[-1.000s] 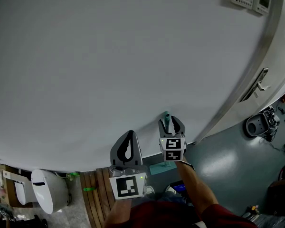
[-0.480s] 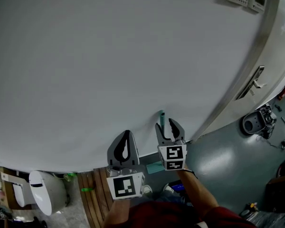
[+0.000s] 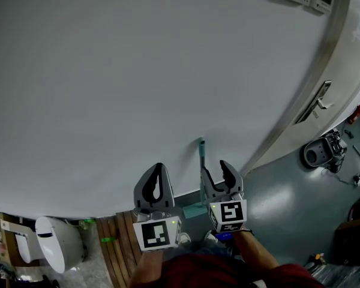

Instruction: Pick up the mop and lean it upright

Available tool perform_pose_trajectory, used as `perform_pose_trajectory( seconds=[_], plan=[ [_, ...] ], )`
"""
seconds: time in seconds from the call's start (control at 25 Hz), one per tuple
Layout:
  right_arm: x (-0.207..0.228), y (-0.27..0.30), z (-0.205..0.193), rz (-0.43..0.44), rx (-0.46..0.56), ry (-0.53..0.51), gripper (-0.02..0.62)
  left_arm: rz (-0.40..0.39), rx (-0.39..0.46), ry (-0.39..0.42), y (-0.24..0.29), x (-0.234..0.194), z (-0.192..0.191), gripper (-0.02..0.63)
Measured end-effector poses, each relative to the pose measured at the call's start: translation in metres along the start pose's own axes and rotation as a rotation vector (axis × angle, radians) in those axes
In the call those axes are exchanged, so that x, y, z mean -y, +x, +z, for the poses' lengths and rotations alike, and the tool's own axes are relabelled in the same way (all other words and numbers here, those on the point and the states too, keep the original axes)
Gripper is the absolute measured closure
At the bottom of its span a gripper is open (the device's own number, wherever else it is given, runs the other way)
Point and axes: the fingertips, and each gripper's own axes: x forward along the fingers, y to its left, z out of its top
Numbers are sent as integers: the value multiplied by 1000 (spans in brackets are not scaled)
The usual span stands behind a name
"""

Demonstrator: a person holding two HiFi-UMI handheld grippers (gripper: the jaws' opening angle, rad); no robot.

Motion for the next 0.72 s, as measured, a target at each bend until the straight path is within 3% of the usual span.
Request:
perform_pose_trajectory(
  seconds=[0.4, 0.56, 0.72],
  plan=[
    [-8, -13, 23, 26, 38, 24, 388, -17, 27, -20, -2, 3, 7, 592],
    [-6, -22, 47, 8, 69, 50, 506, -18, 30, -30, -2, 4, 8, 592],
    [-1, -31, 76, -5, 118, 69, 561, -23, 28, -34, -2, 6, 8, 592]
  ],
)
